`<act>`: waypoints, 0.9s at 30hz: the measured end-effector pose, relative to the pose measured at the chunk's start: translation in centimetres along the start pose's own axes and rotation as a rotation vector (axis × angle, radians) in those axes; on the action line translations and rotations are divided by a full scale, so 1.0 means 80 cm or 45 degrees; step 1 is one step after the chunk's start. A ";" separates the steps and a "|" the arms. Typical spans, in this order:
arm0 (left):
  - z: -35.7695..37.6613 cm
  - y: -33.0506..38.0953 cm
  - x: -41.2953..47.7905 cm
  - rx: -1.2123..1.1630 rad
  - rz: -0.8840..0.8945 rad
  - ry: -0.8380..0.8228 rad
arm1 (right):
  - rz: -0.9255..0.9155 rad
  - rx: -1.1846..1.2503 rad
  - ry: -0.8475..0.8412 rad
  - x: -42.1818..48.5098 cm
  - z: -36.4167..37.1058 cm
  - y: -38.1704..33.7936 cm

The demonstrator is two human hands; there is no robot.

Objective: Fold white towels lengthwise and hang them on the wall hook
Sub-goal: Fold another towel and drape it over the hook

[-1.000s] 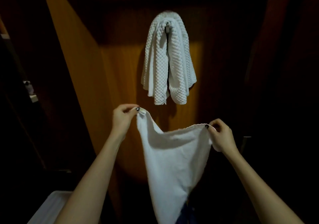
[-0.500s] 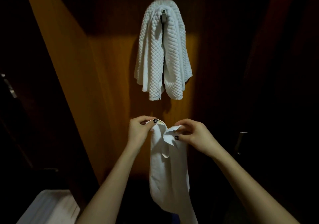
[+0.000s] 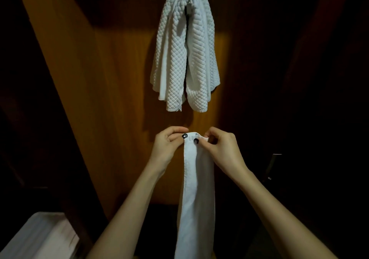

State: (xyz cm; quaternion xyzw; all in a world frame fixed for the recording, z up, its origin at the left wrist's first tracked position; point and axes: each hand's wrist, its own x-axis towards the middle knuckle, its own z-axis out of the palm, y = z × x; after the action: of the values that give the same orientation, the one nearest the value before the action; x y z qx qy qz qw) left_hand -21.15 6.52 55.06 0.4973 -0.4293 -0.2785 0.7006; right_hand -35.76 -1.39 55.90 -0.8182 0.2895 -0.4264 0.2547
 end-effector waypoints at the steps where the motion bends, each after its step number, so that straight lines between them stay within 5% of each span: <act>1: -0.001 0.001 0.000 -0.026 -0.007 -0.011 | -0.002 -0.009 0.008 0.001 0.000 0.000; 13: -0.004 0.007 0.002 0.213 0.195 0.030 | -0.061 -0.041 0.045 0.006 0.004 -0.001; 21: -0.018 0.025 0.029 0.337 0.239 0.176 | -0.053 -0.286 -0.377 0.012 -0.008 0.021; 27: -0.029 0.047 0.045 0.433 0.386 0.166 | -0.211 -0.146 -0.385 0.009 -0.024 0.017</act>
State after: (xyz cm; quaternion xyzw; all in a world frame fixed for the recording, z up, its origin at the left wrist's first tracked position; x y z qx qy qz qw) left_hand -17.57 5.95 59.42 0.5549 -0.4935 -0.0612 0.6669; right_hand -37.38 -3.19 56.39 -0.9072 0.2033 -0.3007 0.2126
